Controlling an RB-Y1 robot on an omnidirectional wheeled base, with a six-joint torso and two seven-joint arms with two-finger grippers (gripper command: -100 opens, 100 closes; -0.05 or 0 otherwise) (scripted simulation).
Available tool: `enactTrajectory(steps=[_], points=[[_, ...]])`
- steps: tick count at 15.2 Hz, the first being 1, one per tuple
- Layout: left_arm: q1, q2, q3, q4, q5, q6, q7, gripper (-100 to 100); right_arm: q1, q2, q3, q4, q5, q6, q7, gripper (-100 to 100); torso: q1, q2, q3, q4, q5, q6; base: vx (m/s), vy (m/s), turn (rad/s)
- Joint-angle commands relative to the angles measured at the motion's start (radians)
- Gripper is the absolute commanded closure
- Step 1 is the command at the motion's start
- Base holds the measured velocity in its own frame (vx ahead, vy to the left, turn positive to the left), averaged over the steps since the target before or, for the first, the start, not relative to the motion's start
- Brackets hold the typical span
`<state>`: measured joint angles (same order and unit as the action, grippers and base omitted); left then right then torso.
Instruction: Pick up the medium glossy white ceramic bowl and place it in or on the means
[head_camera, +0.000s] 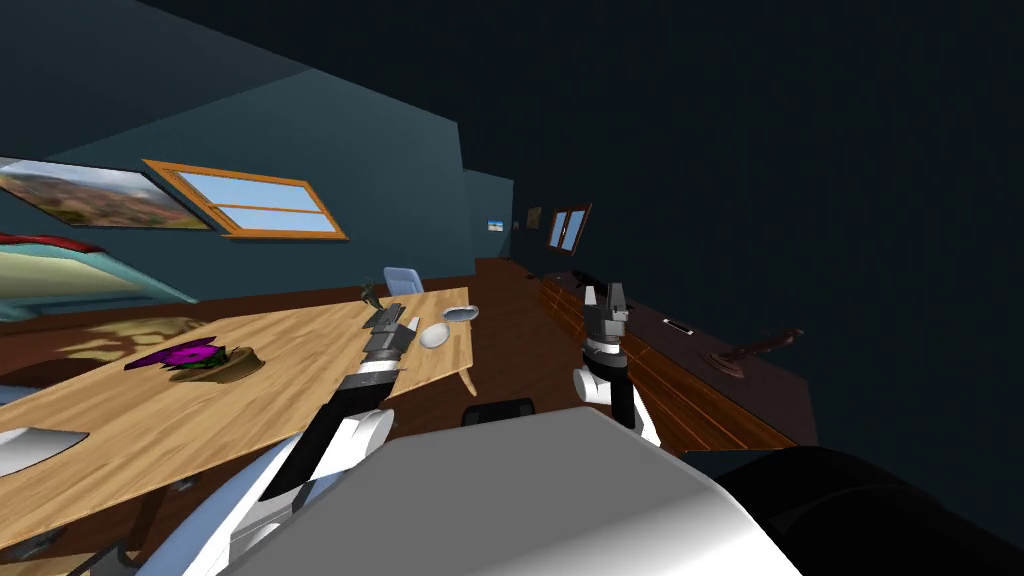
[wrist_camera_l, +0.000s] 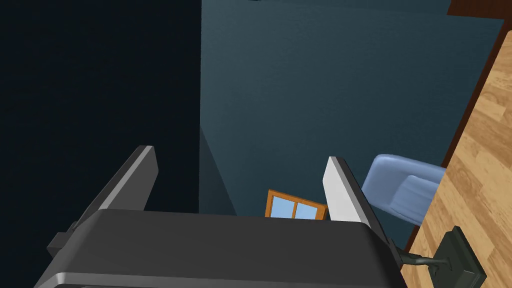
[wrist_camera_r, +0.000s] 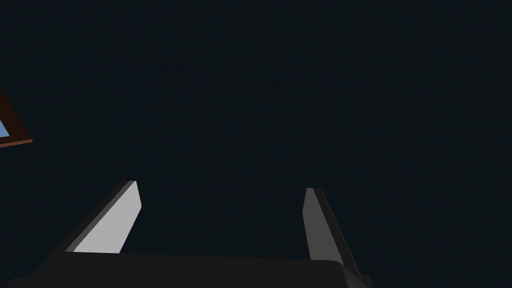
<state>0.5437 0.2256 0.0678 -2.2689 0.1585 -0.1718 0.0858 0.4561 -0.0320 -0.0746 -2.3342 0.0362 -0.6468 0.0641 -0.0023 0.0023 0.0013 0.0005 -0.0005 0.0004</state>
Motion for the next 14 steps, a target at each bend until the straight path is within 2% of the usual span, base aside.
enactTrajectory(steps=[1,2,3,4,5,7,8,9,10,11,12,13,14], points=[[0.002,0.015,0.021,0.016,0.032,0.050,-0.003,-100,0.000,0.000,0.000,0.000,0.000,0.000,0.000,0,0.000,0.000,0.000,0.000,0.000,0.000,-0.028,-0.051,-0.181],[0.002,0.015,0.021,0.016,0.032,0.061,-0.003,-100,0.000,0.000,0.000,0.000,0.000,0.000,0.000,0,-0.001,0.000,0.000,0.000,0.000,0.000,-0.022,-0.050,-0.161],[0.008,0.027,0.039,0.028,0.057,0.085,-0.003,-100,0.000,0.000,0.000,0.000,0.000,0.000,0.000,0,-0.001,0.000,0.000,0.000,0.000,0.000,-0.019,-0.054,-0.184],[0.008,0.027,0.039,0.028,0.057,0.100,-0.003,-100,0.000,0.000,0.000,0.000,0.000,0.000,0.000,0,-0.001,0.000,0.000,0.000,0.000,0.000,-0.014,-0.049,-0.143],[0.015,0.037,0.059,0.040,0.083,0.126,-0.003,-100,0.000,0.000,0.000,0.000,0.000,0.000,0.000,0,-0.001,-0.001,0.000,0.000,0.000,0.000,0.001,-0.050,-0.182],[0.015,0.037,0.059,0.040,0.083,0.141,-0.003,-100,0.000,0.000,0.000,0.000,0.000,0.000,0.000,0,-0.001,-0.002,-0.001,0.000,0.000,0.000,0.002,-0.037,-0.101],[0.022,0.045,0.078,0.054,0.110,0.173,-0.003,-100,0.000,0.000,0.000,0.000,0.000,0.000,0.000,0,0.000,-0.002,-0.001,0.000,0.000,0.000,0.001,-0.034,-0.160],[0.022,0.045,0.078,0.054,0.110,0.183,-0.003,-100,0.000,0.000,0.000,0.000,0.000,0.000,0.000,0,0.000,-0.002,-0.001,0.000,0.000,0.000,0.003,-0.033,-0.156],[0.030,0.052,0.099,0.070,0.137,0.212,-0.003,-100,0.000,0.000,0.000,0.000,0.000,0.000,0.000,0,0.001,-0.002,-0.001,0.000,0.000,0.000,0.004,-0.039,-0.187],[0.030,0.052,0.099,0.070,0.137,0.226,-0.003,-100,0.000,0.000,0.000,0.000,0.000,0.000,0.000,0,0.000,-0.002,-0.001,0.000,0.000,0.000,0.007,-0.038,-0.171],[0.039,0.058,0.120,0.086,0.164,0.263,-0.004,-100,0.000,0.000,0.000,0.000,0.000,0.000,0.000,0,0.000,-0.002,-0.001,0.000,0.000,0.000,0.017,-0.040,-0.209],[0.039,0.058,0.120,0.086,0.164,0.270,-0.004,-100,0.000,0.000,0.000,0.000,0.000,0.000,0.000,0,0.000,-0.002,-0.001,-0.001,0.000,0.000,0.020,-0.035,-0.161],[0.048,0.062,0.141,0.104,0.191,0.303,-0.005,-100,0.000,0.000,0.000,0.000,0.000,0.000,0.000,0,0.000,-0.003,-0.002,-0.001,0.000,0.000,0.026,-0.044,-0.193]])
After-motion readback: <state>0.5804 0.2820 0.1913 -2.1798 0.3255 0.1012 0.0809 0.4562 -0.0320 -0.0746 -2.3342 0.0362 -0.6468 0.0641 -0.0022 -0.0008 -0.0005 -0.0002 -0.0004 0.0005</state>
